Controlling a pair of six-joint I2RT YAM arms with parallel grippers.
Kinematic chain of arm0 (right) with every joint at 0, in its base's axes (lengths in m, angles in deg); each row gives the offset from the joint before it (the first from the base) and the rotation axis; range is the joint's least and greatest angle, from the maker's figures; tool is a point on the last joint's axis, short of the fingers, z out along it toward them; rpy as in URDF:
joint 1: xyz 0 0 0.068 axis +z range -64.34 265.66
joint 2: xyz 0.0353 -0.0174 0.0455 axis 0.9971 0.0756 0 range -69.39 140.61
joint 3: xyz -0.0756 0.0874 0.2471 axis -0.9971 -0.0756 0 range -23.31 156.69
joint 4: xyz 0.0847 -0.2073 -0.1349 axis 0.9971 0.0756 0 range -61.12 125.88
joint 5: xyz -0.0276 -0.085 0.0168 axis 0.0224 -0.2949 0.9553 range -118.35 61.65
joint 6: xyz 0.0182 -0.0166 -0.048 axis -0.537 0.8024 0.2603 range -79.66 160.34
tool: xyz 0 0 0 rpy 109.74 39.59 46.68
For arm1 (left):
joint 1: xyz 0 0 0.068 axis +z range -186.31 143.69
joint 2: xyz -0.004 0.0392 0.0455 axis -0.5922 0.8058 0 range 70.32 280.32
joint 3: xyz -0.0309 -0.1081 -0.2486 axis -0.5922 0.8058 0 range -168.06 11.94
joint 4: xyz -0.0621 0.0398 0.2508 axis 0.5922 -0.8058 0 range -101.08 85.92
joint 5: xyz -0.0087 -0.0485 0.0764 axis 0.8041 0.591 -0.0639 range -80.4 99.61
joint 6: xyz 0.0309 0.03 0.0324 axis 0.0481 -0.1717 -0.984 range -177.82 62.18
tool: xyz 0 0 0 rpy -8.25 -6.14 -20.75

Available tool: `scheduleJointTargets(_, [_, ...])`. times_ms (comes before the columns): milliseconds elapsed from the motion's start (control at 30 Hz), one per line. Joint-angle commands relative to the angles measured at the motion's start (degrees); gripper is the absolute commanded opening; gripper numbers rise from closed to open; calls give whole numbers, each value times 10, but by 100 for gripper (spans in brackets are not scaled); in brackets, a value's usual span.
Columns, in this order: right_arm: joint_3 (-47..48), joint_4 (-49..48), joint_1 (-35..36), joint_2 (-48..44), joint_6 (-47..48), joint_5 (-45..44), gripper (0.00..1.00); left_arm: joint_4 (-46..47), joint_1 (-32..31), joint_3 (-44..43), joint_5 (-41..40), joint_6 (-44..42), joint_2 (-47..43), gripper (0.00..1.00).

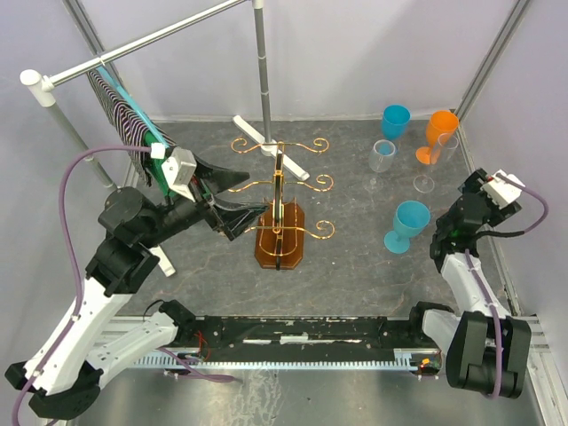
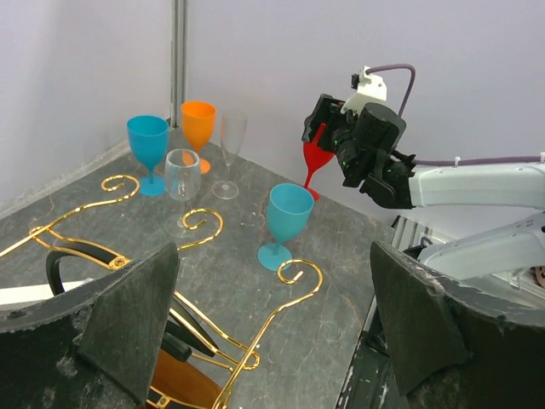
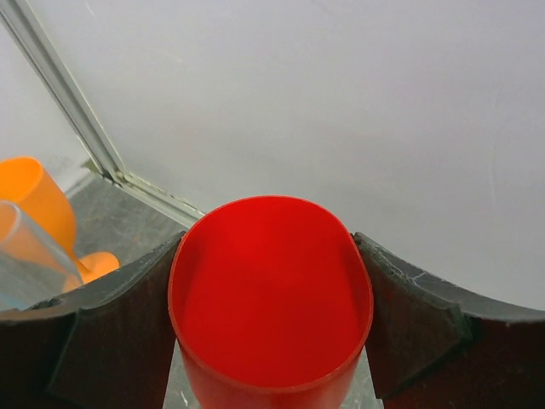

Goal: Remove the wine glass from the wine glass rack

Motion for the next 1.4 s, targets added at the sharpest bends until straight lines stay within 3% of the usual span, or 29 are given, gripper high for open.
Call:
scheduleJointTargets(0, [-28,-108,-2,27,25,3,80,16,-1,-4,14,-20,17,99])
scheduleJointTargets(267, [-104,-263,-2,97,78,12,80,32,-1,-2,25,-3,36,99])
scheduleJointTargets(500, [-108,-311,-2,136,107,23,80,43,-1,5,26,5,39,99])
scheduleJointTargets(833, [-120,-352,2,189,117,22,85,37,-1,7,23,0,34,99])
scheduleJointTargets(1133, [-114,-344,9,196,128,21,100,28,-1,5,11,-7,32,99])
scheduleJointTargets(1367, [-115,-344,16,180,138,16,100,29,-1,9,8,-7,30,99])
